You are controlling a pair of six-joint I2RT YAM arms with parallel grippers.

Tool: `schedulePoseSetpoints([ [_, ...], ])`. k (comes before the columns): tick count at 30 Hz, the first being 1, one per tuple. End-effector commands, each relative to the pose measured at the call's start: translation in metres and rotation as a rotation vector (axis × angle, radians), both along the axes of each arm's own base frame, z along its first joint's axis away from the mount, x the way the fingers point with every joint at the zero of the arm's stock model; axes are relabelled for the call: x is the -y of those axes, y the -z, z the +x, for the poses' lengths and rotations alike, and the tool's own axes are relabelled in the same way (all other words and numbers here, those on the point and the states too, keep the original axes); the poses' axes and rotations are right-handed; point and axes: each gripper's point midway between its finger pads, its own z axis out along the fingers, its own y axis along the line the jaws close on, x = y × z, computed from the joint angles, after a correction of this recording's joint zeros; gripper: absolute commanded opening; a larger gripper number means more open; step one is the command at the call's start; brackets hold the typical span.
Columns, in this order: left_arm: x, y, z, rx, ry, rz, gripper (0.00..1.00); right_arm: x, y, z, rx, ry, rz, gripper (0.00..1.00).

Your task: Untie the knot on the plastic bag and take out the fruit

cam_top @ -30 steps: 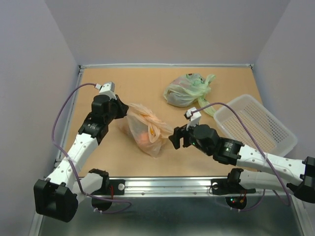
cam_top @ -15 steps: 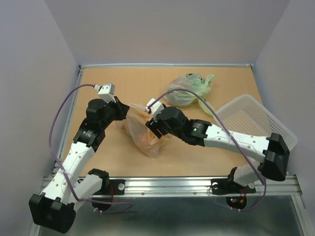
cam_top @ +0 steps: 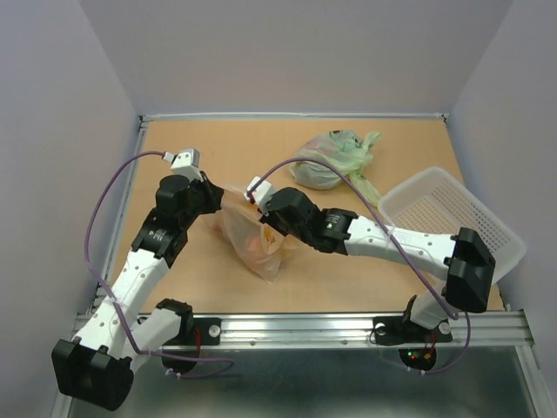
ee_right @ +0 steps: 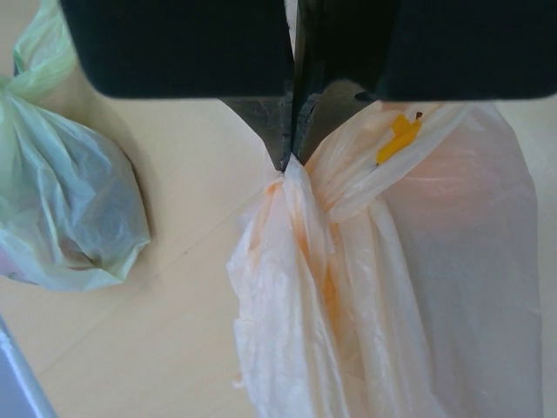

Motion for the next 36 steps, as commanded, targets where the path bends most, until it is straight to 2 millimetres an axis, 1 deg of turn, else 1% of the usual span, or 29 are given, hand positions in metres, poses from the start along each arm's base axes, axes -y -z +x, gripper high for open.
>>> schedulePoseSetpoints([
  [1,-0.033,-0.004,0.019,0.002,-0.223,-0.004,0.0,0.032,-0.038,0.013,0.105,0.143,0.047,0.01],
  [2,-0.037,-0.002,0.021,-0.005,-0.249,-0.009,0.0,0.04,-0.041,0.014,0.115,0.177,0.055,0.01],
  [3,-0.046,0.001,0.028,-0.019,-0.285,-0.021,0.0,0.055,-0.056,0.016,0.141,0.246,0.105,0.01],
  [4,-0.049,0.004,0.032,-0.036,-0.308,-0.05,0.0,0.066,-0.052,0.016,0.141,0.284,0.107,0.01],
  [5,-0.053,0.006,0.036,-0.045,-0.323,-0.067,0.0,0.074,-0.058,0.016,0.152,0.319,0.136,0.01],
  [6,-0.058,0.01,0.045,-0.058,-0.333,-0.091,0.0,0.088,-0.075,0.016,0.176,0.385,0.208,0.01],
  [7,-0.062,0.01,0.05,-0.064,-0.343,-0.112,0.0,0.097,-0.08,0.016,0.184,0.419,0.241,0.01],
  [8,-0.063,0.012,0.055,-0.079,-0.354,-0.146,0.0,0.105,-0.077,0.014,0.185,0.447,0.26,0.01],
  [9,-0.058,0.009,0.061,-0.082,-0.324,-0.179,0.0,0.11,-0.082,0.013,0.178,0.489,0.33,0.01],
  [10,-0.061,0.011,0.07,-0.102,-0.332,-0.2,0.0,0.121,-0.096,0.011,0.192,0.525,0.394,0.01],
  [11,-0.058,0.005,0.077,-0.094,-0.324,-0.244,0.0,0.124,-0.095,0.009,0.178,0.55,0.45,0.01],
  [14,-0.039,-0.011,0.091,-0.073,-0.238,-0.326,0.0,0.132,-0.107,0.003,0.17,0.57,0.572,0.01],
  [15,-0.03,-0.016,0.091,-0.069,-0.195,-0.359,0.0,0.129,-0.111,0.002,0.162,0.566,0.625,0.01],
  [16,-0.026,-0.021,0.09,-0.063,-0.185,-0.396,0.0,0.127,-0.108,0.001,0.148,0.558,0.642,0.01],
  [17,-0.023,-0.023,0.088,-0.058,-0.17,-0.411,0.0,0.128,-0.113,-0.002,0.143,0.554,0.68,0.01],
  [19,-0.018,-0.027,0.081,-0.037,-0.13,-0.416,0.02,0.117,-0.116,-0.004,0.125,0.495,0.72,0.0],
  [20,-0.015,-0.019,0.074,-0.052,-0.111,-0.408,0.06,0.112,-0.114,-0.005,0.127,0.463,0.704,0.0],
  [21,-0.015,-0.023,0.067,-0.035,-0.096,-0.4,0.16,0.105,-0.109,-0.008,0.112,0.426,0.686,0.0],
  [22,-0.014,-0.021,0.062,-0.026,-0.078,-0.374,0.23,0.102,-0.106,-0.009,0.107,0.407,0.671,0.01],
  [23,-0.013,-0.016,0.055,-0.036,-0.066,-0.354,0.32,0.099,-0.101,-0.009,0.104,0.39,0.649,0.0],
  [24,-0.011,-0.017,0.044,-0.023,-0.048,-0.337,0.47,0.095,-0.097,-0.011,0.095,0.363,0.638,0.0],
  [26,-0.013,-0.013,0.03,-0.022,-0.028,-0.262,0.63,0.092,-0.088,-0.013,0.091,0.325,0.597,0.0],
  [27,-0.012,-0.023,0.021,0.016,-0.016,-0.236,0.72,0.089,-0.086,-0.016,0.084,0.301,0.59,0.01],
  [30,-0.013,-0.03,0.003,0.037,-0.012,-0.162,0.81,0.091,-0.079,-0.018,0.094,0.27,0.549,0.01],
  [31,-0.007,-0.04,-0.006,0.064,0.01,-0.152,0.87,0.092,-0.08,-0.02,0.098,0.262,0.551,0.01],
  [33,-0.004,-0.039,-0.015,0.058,0.015,-0.122,0.89,0.095,-0.078,-0.021,0.109,0.25,0.532,0.01],
  [34,-0.004,-0.043,-0.016,0.072,0.002,-0.104,0.92,0.094,-0.078,-0.023,0.11,0.235,0.529,0.01],
  [35,0.008,-0.043,-0.022,0.067,0.038,-0.095,0.93,0.094,-0.079,-0.023,0.116,0.229,0.523,0.0],
  [36,0.011,-0.04,-0.024,0.048,0.041,-0.084,0.93,0.094,-0.078,-0.023,0.116,0.223,0.518,0.0],
])
